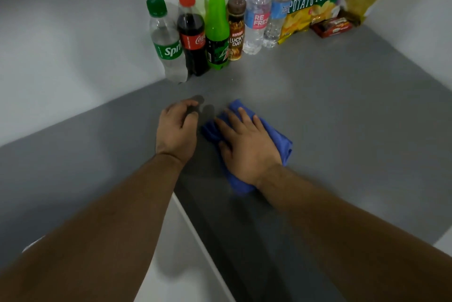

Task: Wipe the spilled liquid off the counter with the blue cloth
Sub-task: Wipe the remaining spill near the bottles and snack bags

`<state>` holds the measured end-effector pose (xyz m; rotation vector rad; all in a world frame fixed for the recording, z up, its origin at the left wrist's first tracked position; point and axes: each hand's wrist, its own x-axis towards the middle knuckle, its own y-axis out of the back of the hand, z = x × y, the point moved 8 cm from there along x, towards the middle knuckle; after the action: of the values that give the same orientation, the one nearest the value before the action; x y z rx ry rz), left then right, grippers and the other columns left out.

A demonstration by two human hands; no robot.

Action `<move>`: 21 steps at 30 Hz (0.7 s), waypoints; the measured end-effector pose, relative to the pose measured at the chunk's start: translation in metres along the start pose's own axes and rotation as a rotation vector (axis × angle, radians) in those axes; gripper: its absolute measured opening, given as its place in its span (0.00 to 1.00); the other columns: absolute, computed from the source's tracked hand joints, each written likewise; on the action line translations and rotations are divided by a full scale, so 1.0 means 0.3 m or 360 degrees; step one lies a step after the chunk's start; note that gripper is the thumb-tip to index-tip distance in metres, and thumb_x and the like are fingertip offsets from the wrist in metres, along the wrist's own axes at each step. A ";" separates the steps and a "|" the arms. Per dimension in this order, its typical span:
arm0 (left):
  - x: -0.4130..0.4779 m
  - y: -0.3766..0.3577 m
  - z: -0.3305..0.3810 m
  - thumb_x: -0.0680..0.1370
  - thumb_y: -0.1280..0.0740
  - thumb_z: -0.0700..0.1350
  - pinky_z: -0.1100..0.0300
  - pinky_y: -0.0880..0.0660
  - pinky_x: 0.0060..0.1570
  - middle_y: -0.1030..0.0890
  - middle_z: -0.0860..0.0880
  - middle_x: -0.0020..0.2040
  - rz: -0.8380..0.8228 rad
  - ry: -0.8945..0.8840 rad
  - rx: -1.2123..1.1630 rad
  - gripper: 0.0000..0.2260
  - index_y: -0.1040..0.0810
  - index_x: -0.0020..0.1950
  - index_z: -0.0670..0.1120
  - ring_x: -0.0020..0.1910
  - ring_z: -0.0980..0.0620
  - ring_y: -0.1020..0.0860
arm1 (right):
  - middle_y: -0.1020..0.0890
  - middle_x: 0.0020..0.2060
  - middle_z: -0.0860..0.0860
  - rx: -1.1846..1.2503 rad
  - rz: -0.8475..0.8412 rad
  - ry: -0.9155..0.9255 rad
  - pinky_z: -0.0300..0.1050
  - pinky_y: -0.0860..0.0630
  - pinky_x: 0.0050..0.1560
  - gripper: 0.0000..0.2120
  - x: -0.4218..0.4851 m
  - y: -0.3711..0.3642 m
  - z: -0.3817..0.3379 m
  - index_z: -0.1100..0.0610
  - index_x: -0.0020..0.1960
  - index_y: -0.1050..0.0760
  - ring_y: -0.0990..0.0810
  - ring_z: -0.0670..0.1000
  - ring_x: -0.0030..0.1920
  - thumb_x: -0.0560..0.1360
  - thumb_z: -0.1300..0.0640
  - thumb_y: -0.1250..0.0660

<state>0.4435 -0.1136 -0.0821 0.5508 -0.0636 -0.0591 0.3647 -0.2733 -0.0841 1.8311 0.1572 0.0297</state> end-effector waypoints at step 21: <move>-0.221 -0.118 0.206 0.77 0.35 0.54 0.43 0.30 0.67 0.23 0.41 0.69 -0.0197 -0.0390 0.0852 0.21 0.22 0.64 0.42 0.66 0.37 0.26 | 0.41 0.84 0.48 -0.0034 -0.0081 0.0221 0.60 0.51 0.83 0.27 -0.722 -0.053 0.048 0.45 0.83 0.40 0.48 0.55 0.84 0.85 0.42 0.46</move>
<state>0.3713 -0.1713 -0.0511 1.0810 -0.2897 -0.2345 0.1503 -0.3097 -0.0898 1.8029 0.3002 0.1227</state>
